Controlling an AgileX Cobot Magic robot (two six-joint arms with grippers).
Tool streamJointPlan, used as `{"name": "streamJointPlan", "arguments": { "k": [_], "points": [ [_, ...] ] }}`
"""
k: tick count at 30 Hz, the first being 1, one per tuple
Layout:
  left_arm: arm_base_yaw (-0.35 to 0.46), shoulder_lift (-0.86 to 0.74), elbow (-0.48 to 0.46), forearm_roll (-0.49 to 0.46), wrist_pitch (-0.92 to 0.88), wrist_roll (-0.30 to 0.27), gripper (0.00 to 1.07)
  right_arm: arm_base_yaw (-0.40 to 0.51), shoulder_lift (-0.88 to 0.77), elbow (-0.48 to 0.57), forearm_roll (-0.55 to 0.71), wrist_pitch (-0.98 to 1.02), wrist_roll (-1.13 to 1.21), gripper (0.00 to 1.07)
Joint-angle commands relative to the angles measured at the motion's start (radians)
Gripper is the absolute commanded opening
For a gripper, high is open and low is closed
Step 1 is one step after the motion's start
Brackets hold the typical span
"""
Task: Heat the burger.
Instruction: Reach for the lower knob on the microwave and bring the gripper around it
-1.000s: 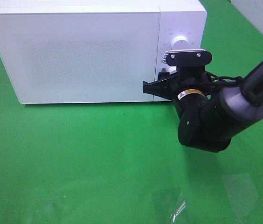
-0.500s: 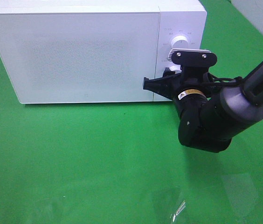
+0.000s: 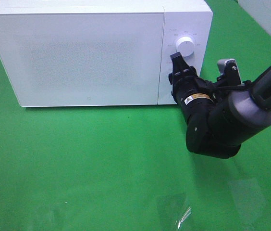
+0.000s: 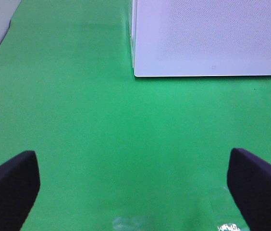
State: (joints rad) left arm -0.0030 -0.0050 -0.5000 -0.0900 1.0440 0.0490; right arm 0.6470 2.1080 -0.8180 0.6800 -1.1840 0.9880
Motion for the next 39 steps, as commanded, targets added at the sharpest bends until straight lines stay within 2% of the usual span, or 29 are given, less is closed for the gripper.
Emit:
{"name": "streamJointPlan", "arguments": {
  "k": [1, 12, 28, 36, 37, 38, 39],
  "points": [
    [0.005, -0.02, 0.003, -0.001, -0.008, 0.002, 0.98, -0.006, 0.001, -0.026, -0.1, 0.006, 0.283, 0.0],
    [0.005, -0.02, 0.003, -0.001, -0.008, 0.002, 0.98, -0.006, 0.001, -0.026, -0.111, 0.007, 0.473, 0.0],
    [0.005, -0.02, 0.003, -0.001, -0.008, 0.002, 0.98, -0.006, 0.001, -0.026, -0.113, 0.012, 0.41, 0.04],
    [0.005, -0.02, 0.003, -0.001, -0.008, 0.002, 0.98, -0.006, 0.001, -0.026, -0.095, 0.013, 0.391, 0.17],
    [0.005, -0.02, 0.003, -0.001, -0.008, 0.002, 0.98, -0.006, 0.001, -0.026, -0.095, 0.014, 0.391, 0.22],
    [0.005, -0.02, 0.003, -0.001, -0.008, 0.002, 0.98, -0.006, 0.001, -0.026, -0.095, 0.014, 0.391, 0.22],
    [0.005, -0.02, 0.003, -0.001, -0.008, 0.002, 0.98, -0.006, 0.001, -0.025, -0.092, 0.015, 0.39, 0.28]
  ]
}}
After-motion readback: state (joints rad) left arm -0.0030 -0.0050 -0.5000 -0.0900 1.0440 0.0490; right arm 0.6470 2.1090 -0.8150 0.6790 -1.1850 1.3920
